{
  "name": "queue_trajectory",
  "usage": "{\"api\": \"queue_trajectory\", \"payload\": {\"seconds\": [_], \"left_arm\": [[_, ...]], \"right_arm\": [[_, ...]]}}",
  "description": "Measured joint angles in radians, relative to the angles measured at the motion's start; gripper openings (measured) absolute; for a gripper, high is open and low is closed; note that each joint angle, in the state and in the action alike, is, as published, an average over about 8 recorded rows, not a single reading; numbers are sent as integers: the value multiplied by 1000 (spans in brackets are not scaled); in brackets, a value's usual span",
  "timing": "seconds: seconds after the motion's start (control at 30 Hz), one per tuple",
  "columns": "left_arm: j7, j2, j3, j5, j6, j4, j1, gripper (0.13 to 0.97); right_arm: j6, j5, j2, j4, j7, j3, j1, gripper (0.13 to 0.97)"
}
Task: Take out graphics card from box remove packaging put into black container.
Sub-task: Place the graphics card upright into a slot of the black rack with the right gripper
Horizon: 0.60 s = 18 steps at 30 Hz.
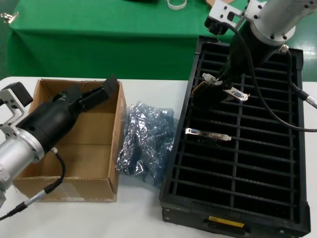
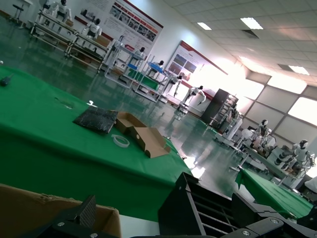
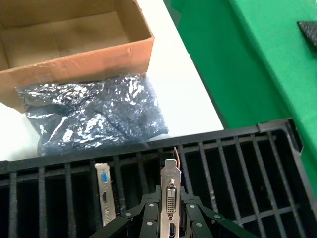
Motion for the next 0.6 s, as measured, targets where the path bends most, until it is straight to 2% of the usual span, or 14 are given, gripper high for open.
{"api": "queue_trajectory", "payload": {"seconds": [0.27,0.6], "left_arm": [[22,13,-7,-1,6,36,-26,966],[12,23,12,18,-34,2,-15,966]], "right_arm": [[4,170,-3,-45,-74,-151,31,190],[-43,230,-3,-100,-184,-192,53,190]]}}
